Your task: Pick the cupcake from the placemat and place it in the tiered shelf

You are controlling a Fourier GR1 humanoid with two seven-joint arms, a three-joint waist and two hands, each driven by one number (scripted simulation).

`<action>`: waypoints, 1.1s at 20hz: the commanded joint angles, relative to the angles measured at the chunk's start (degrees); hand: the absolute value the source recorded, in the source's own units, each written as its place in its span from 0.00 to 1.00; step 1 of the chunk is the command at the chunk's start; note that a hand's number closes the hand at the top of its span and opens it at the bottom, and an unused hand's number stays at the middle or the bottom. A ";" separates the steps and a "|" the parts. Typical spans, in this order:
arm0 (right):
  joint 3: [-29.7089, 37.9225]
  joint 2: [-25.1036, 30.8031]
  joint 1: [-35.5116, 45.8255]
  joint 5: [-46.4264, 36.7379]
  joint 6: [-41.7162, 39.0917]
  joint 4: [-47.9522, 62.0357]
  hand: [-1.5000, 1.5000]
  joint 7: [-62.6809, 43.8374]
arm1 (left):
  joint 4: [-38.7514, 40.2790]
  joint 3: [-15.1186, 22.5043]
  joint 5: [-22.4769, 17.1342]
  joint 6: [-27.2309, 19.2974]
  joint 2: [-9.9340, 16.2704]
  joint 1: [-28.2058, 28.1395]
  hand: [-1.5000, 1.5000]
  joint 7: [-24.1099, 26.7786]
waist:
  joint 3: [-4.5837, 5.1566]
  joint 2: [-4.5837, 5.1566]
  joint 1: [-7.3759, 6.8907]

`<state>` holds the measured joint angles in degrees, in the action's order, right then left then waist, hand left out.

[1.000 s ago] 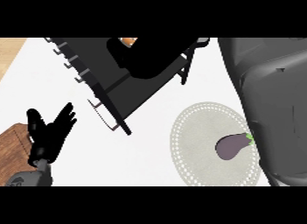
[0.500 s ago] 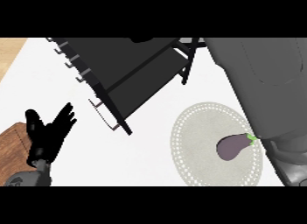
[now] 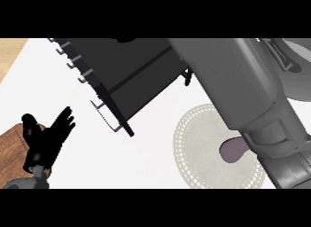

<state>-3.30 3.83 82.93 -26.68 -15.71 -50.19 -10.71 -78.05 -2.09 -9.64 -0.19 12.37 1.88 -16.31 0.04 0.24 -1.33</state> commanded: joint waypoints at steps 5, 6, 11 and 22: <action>2.00 -0.12 1.50 -2.35 5.46 11.83 1.00 12.84 | 1.71 0.67 2.15 -1.29 -1.89 0.76 0.50 2.08 | 0.01 0.22 -0.13; 2.79 -1.96 3.40 -1.61 6.04 11.95 1.00 11.19 | 0.34 -0.23 0.10 0.99 -0.36 0.71 0.50 -0.23 | 0.00 0.10 -0.17; 2.89 -2.43 5.13 -2.54 5.40 15.15 1.00 12.34 | 2.08 -1.01 0.97 0.73 -0.39 0.81 0.50 1.45 | 0.01 0.05 0.06; 12.63 -1.21 6.54 4.62 6.88 17.66 0.00 7.27 | -0.18 0.22 2.72 -2.39 -2.22 2.56 0.50 -2.28 | -0.04 -0.13 0.55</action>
<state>5.43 2.15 89.59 -25.67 -8.38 -32.72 -1.84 -77.43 -2.63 -8.00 -0.95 11.18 3.68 -17.57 -0.02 0.20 -1.12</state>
